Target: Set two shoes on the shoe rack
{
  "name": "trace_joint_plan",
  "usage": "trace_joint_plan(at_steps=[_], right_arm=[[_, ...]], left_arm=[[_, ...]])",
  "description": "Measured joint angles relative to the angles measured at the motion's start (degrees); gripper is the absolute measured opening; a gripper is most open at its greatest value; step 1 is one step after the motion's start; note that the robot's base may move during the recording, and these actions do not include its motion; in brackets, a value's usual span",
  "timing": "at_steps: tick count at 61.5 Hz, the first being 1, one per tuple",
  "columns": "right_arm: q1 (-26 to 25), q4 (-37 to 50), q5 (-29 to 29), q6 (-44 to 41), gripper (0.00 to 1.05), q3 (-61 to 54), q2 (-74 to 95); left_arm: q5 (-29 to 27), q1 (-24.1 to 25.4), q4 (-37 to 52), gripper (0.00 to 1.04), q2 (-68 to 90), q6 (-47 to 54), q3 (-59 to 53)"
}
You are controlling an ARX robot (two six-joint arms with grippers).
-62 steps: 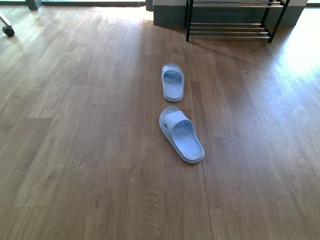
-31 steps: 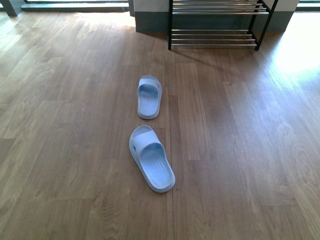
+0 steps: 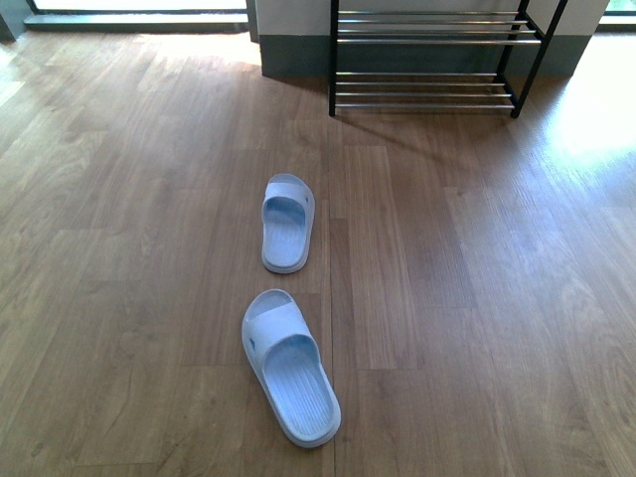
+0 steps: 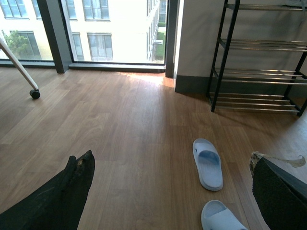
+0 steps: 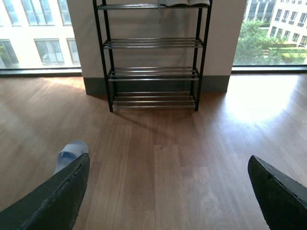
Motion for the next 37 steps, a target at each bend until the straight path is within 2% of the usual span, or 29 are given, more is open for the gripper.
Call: trace_joint_plan(at_steps=[37], right_arm=[[0.0,0.0,0.0,0.0,0.96,0.0,0.0]], left_arm=[[0.0,0.0,0.0,0.95,0.0,0.0,0.0]])
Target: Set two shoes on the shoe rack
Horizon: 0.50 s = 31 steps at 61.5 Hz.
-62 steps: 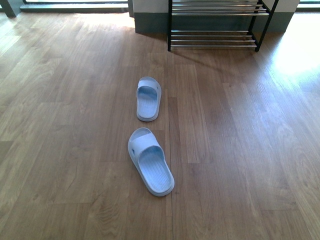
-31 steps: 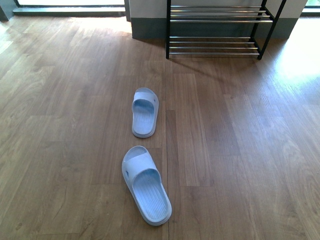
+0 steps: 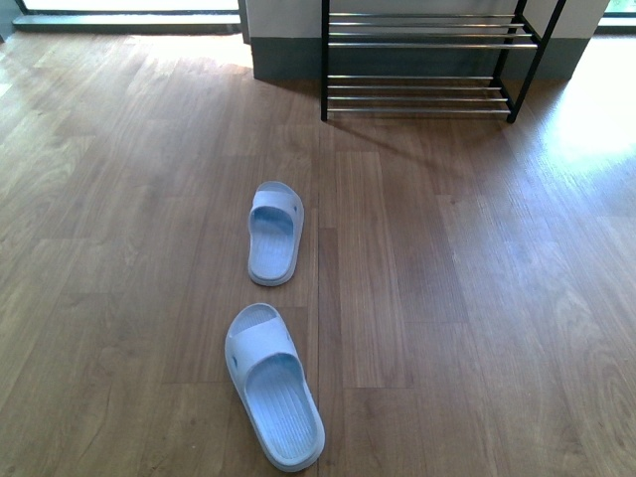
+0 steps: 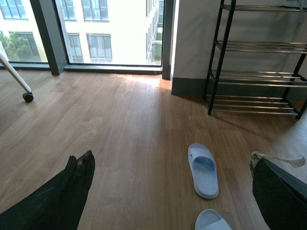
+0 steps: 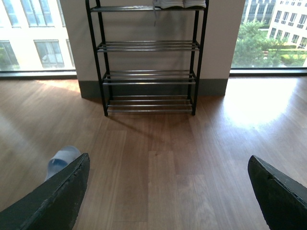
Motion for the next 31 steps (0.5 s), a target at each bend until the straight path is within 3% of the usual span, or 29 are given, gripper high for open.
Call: trace_joint_plan(at_steps=[3,7,9,14,17,20,23,31], right_arm=[[0.0,0.0,-0.1,0.0,0.96,0.0,0.0],[0.0,0.0,0.0,0.0,0.96,0.0,0.0],[0.0,0.0,0.0,0.0,0.96,0.0,0.0],[0.0,0.0,-0.2,0.0,0.96,0.0,0.0],[0.0,0.0,-0.2,0.0,0.96,0.0,0.0],[0.0,0.0,-0.2,0.0,0.96,0.0,0.0],[0.0,0.0,-0.2,0.0,0.96,0.0,0.0],[0.0,0.0,-0.2,0.0,0.96,0.0,0.0]], left_arm=[[-4.4,-1.1,-1.9,0.95,0.9,-1.4,0.6],[-17.2,-5.8,-11.2,0.95,5.9,-8.3,4.5],[-18.6,-5.4,-15.4,0.95,8.6,-10.3,6.1],[-10.9,3.5,-22.5,0.95,13.4,-13.7,7.8],[-6.2,8.7,-22.4,0.95,16.6,-13.5,7.7],[-2.2,14.1,-17.1,0.95,23.2,-12.0,7.4],[-2.1,18.1,-6.5,0.95,34.9,-9.8,7.4],[2.3,17.3,13.7,0.95,62.2,-5.0,9.9]])
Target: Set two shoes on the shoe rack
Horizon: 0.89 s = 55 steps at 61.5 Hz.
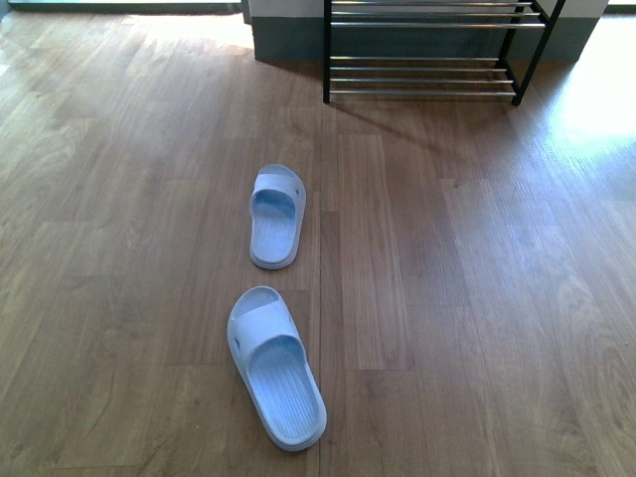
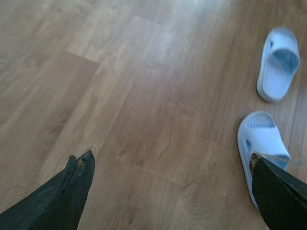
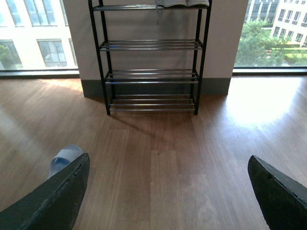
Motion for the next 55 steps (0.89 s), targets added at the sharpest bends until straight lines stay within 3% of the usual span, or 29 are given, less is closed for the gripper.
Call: trace_joint_plan(at_steps=[4,12,32,55], right_arm=[[0.0,0.0,0.0,0.0,0.96,0.0,0.0],[0.0,0.0,0.0,0.0,0.96,0.0,0.0],[0.0,0.0,0.0,0.0,0.96,0.0,0.0],[0.0,0.0,0.0,0.0,0.96,0.0,0.0]], left_arm=[[1.5,-1.9,5.5,0.95,11.1,0.7,1.7],[5.1,-7.8,6.8,0.95,23.8,0.9,6.3],[-2.0,-23.1,7.1,0.95,52.0,-1.4,28.6],[1.1,-33.1,2.9,0.95,79.5,-0.9,48.2]])
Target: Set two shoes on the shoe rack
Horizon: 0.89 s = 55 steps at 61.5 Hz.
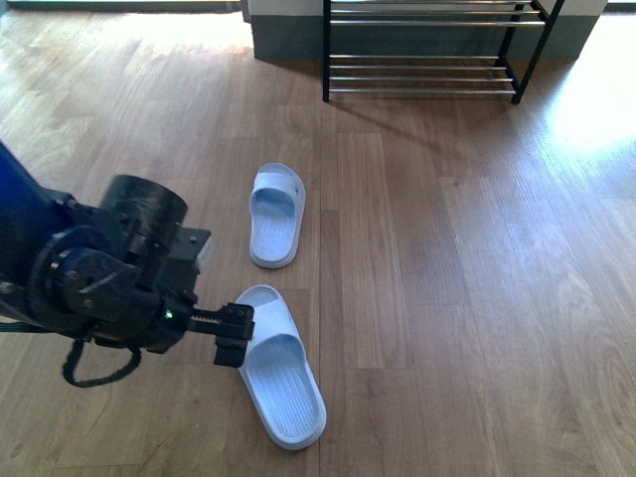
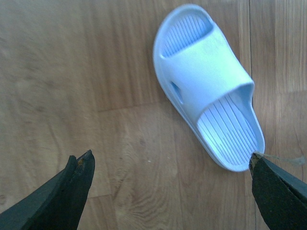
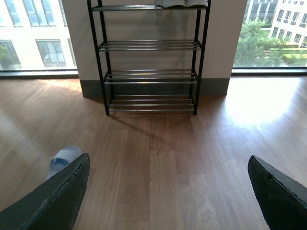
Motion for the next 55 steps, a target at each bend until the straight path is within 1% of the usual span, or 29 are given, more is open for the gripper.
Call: trace_joint_plan(at_steps=[9,17,23,30,40,46,48,51,55], right_arm=[[0.0,0.0,0.0,0.0,0.96,0.0,0.0],[0.0,0.0,0.0,0.0,0.96,0.0,0.0],[0.0,0.0,0.0,0.0,0.96,0.0,0.0],[0.0,0.0,0.0,0.0,0.96,0.0,0.0],[0.0,0.0,0.0,0.0,0.96,0.0,0.0],[0.0,0.0,0.0,0.0,0.96,0.0,0.0],[0.0,0.0,0.0,0.0,0.96,0.0,0.0],[0.0,0.0,0.0,0.0,0.96,0.0,0.0],[0.0,0.0,0.0,0.0,0.96,0.0,0.0]], left_arm=[[-0.6,-0.7,-3.5,0.95,8.9,0.6,8.1],[0.2,-1.1,-4.2,0.95,13.6,0.6,13.2],[0.8,-2.3,-5.5,0.95,16.5,0.9,16.6],[0.3,-3.5,-6.1,0.95,21.0,1.6,21.0],[-4.7,-3.3,-5.5,0.95,24.2,2.5,24.9],[-6.3,-2.9,-3.7,0.95,25.6,3.8,26.2],[-7.0,-2.8,-2.9,0.94,25.9,4.4,26.4],[-8.4,-2.8,-2.3,0.83,26.9,5.8,27.3],[-8.8,-2.8,-2.1,0.74,27.4,6.7,27.5]])
